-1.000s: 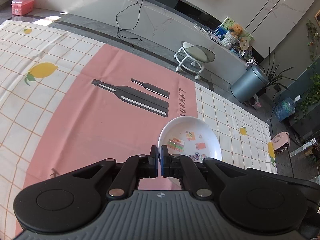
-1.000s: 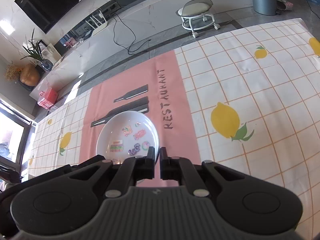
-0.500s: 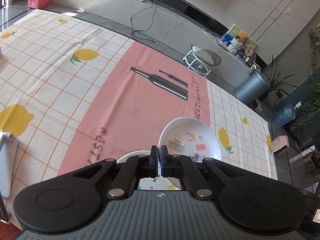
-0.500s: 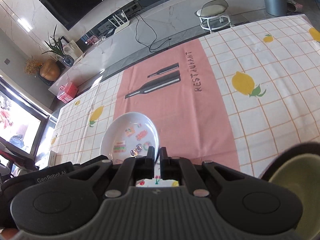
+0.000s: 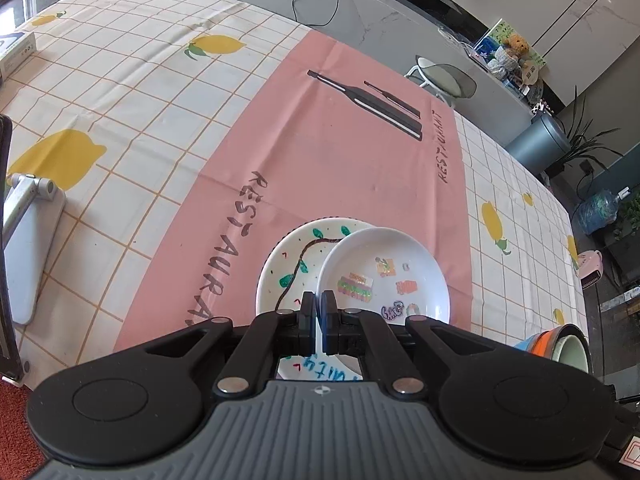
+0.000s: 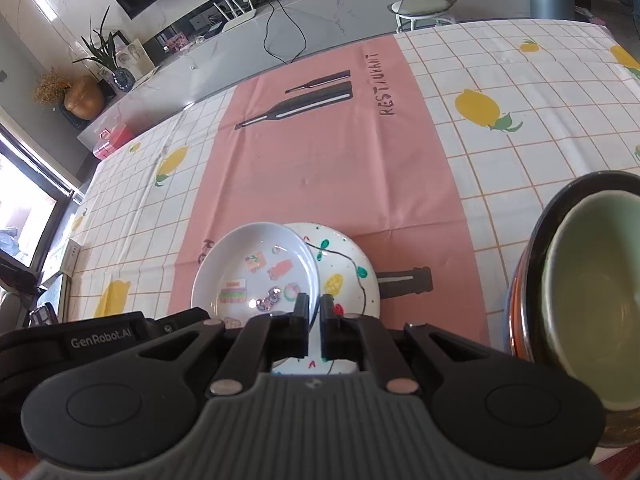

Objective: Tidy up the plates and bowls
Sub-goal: 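Carry the small dish over the white plate and lower it on, then open both grippers to release the small dish on the plates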

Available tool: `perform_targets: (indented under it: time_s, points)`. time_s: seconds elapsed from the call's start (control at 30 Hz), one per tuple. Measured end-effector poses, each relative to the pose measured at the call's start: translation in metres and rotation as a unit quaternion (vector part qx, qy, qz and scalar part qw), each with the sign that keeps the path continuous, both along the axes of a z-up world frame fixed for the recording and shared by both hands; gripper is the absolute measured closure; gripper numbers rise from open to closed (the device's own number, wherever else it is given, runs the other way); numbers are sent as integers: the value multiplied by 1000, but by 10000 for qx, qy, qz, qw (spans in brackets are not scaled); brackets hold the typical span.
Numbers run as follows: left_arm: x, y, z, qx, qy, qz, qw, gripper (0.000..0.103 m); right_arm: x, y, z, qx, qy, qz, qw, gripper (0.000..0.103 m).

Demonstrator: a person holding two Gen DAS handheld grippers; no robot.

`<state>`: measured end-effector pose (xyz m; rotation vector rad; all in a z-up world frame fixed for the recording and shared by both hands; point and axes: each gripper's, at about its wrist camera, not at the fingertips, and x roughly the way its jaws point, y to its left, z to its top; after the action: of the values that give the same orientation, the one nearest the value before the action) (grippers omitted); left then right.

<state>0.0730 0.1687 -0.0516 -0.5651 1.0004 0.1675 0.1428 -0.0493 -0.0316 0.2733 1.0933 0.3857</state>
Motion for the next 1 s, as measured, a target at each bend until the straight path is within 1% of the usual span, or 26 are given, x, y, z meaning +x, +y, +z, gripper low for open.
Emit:
perform_targets:
  time_s: [0.27, 0.47, 0.57, 0.67, 0.9, 0.93, 1.0]
  points:
    - [0, 0, -12, -40, 185, 59, 9998, 101, 2, 4, -15, -179, 111, 10, 9998, 101]
    - [4, -3, -13, 3, 198, 43, 9998, 101, 6, 6, -23, -239, 163, -19, 9996, 101]
    - [5, -4, -15, -10, 201, 16, 9998, 99, 7, 6, -26, -256, 186, -50, 9995, 101]
    - [5, -5, -16, 27, 197, 23, 9998, 96, 7, 5, -27, -249, 187, -57, 9995, 101]
    - [5, -6, -17, 93, 171, 36, 9998, 96, 7, 6, -28, -226, 155, -38, 9996, 100]
    - [5, -6, -17, 111, 162, 42, 9998, 95, 7, 7, -27, -222, 145, -31, 9996, 97]
    - [5, -6, -16, 146, 152, 64, 9998, 84, 6, 7, -26, -234, 104, -29, 9997, 96]
